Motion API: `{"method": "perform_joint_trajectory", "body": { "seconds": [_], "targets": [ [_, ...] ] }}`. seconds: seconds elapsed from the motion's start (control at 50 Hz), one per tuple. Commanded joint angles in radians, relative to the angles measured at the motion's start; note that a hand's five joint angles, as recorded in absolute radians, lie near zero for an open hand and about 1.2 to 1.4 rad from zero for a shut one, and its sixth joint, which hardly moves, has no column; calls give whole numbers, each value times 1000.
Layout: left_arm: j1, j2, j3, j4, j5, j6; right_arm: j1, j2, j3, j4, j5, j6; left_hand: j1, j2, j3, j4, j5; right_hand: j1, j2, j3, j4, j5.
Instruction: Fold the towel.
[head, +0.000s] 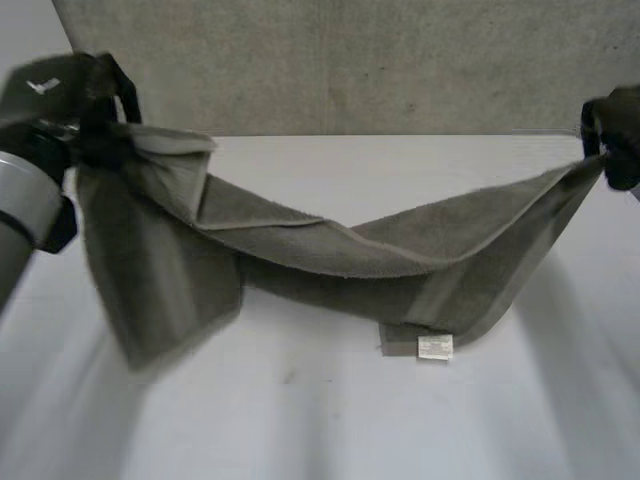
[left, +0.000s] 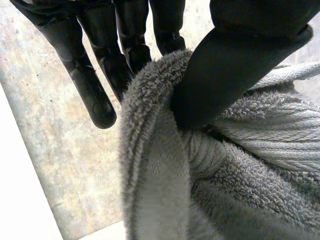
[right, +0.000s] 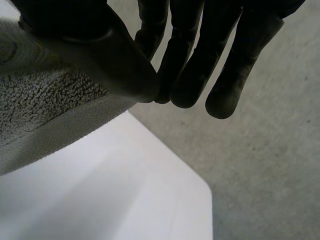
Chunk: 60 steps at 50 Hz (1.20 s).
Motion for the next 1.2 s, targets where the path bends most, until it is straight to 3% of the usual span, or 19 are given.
{"method": "perform_joint_trajectory", "body": {
  "seconds": [0.02,0.1,0.2,0.32,0.36,0.38,0.42,0.48,0.52,0.54,0.58,0.7,0.8,0.92,0.96,1.06,1.2],
  "targets": [
    [125,43,58,-209,141,-103,2,-48,-152,238,-46,-66,214,179,182,179,198,43,92,78,56,29],
    [224,22,97,-336,166,-131,6,-37,-194,326,-49,-118,214,179,182,179,198,43,92,78,56,29],
    [258,-90,103,-370,202,-126,15,60,-248,384,-29,-205,214,179,182,179,198,43,92,78,56,29],
    [218,-287,152,-351,210,-131,45,219,-329,381,-12,-204,214,179,182,179,198,43,92,78,56,29],
    [189,-355,197,-326,210,-134,109,350,-439,372,38,-193,214,179,182,179,198,43,92,78,56,29],
    [189,-356,198,-326,210,-134,109,351,-439,372,38,-193,214,179,182,179,198,43,92,78,56,29],
    [138,-466,314,-248,201,-142,179,493,-615,306,113,-167,214,179,182,179,198,43,92,78,56,29],
    [112,-541,461,-144,195,-164,195,546,-713,254,146,-153,214,179,182,179,198,43,92,78,56,29],
    [104,-562,538,-89,193,-192,198,620,-894,112,170,-117,214,179,182,179,198,43,92,78,56,29],
    [104,-563,538,-88,193,-192,198,621,-895,111,170,-116,214,179,182,179,198,43,92,78,56,29],
    [89,-570,676,25,169,-267,199,638,-1008,-51,170,-69,214,179,182,179,198,43,92,78,56,29],
    [80,-517,770,227,111,-431,199,592,-1036,-239,178,-15,214,179,182,179,198,43,92,78,56,29],
    [87,-485,712,252,118,-508,206,510,-950,-222,172,14,214,179,182,179,198,43,92,78,56,29],
    [107,-468,546,251,140,-514,195,429,-685,-154,89,15,214,179,182,179,198,43,92,78,56,29],
    [130,-463,421,258,185,-513,195,403,-529,-147,28,0,214,179,182,179,198,43,92,78,56,29],
    [164,-478,238,304,296,-510,195,389,-320,-147,-26,-9,214,179,182,179,198,43,92,78,56,29],
    [172,-563,51,444,371,-482,158,394,-73,-162,-43,-38,214,179,182,179,198,43,92,78,56,29]
  ]
}}
